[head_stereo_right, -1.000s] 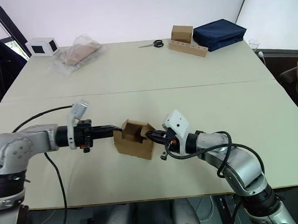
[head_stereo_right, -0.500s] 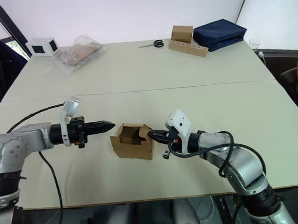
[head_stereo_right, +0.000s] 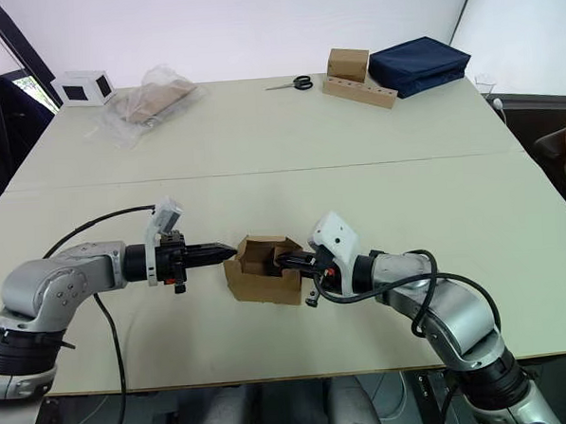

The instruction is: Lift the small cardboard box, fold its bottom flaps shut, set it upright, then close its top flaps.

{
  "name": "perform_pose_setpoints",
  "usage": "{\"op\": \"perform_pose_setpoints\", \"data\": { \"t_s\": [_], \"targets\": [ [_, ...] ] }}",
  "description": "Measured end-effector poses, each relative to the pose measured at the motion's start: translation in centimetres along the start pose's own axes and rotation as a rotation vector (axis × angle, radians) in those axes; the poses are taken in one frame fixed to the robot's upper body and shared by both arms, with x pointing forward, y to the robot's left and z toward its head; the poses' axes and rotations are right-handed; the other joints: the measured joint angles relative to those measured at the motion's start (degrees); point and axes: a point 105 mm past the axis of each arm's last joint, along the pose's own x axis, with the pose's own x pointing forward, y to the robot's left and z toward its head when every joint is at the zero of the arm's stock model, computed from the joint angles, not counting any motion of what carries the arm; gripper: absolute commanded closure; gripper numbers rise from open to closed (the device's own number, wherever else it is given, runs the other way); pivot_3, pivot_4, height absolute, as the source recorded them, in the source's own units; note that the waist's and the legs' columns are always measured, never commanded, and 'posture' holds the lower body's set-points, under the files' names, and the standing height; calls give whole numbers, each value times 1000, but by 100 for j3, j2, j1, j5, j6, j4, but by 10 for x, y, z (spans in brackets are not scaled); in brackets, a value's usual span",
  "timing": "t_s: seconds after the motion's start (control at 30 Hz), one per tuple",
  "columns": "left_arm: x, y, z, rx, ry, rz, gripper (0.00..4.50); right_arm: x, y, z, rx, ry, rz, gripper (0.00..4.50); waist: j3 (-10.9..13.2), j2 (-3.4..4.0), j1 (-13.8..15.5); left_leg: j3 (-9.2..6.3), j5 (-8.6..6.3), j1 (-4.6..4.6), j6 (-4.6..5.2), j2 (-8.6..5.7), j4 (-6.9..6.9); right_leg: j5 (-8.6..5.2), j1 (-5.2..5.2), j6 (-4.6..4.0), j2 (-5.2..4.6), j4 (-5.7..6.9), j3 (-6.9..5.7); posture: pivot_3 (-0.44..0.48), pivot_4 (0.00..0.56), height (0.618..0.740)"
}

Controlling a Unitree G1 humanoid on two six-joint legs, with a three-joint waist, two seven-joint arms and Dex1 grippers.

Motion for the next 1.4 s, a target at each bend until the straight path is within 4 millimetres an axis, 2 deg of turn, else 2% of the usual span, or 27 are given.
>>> {"op": "perform_pose_setpoints", "data": {
  "t_s": [0.23, 0.63, 0.87, 1.17, 1.4],
  "targets": [
    [-1, -13, 5, 13, -3, -65, 4478, 0, 0, 0, 5, 2, 0, 4500, 0, 0, -19, 0, 0, 0, 0, 1, 0, 0, -1, 0, 1, 0, 0, 0, 150, 740],
    [-8, -21, 18, 46, -9, -102, 4478, -6, -6, 5, 21, -29, -20, 4500, 0, 0, -28, -1, 0, 0, 1, 1, -1, 0, -1, 0, 2, 0, 0, 0, 150, 740],
    [5, -23, 7, 60, 43, -101, 4478, -11, -5, 7, 33, -34, -25, 4500, 0, 0, -18, -1, 0, 0, 0, 1, 0, 0, -1, 0, 2, 0, 0, 0, 150, 740],
    [14, -17, 6, 85, 37, -76, 4478, -11, -4, 0, 46, -15, -31, 4500, -1, 0, 17, -1, 0, 1, 0, -1, 1, 0, 6, 0, -1, -1, -1, 0, 150, 740],
    [17, -22, 7, 70, 15, -114, 4478, -4, -1, 5, 69, -62, -33, 4500, -1, -1, 1, -1, 0, 1, 0, -1, 1, 0, 5, 0, -1, -1, -1, 0, 150, 740]
  ]
}}
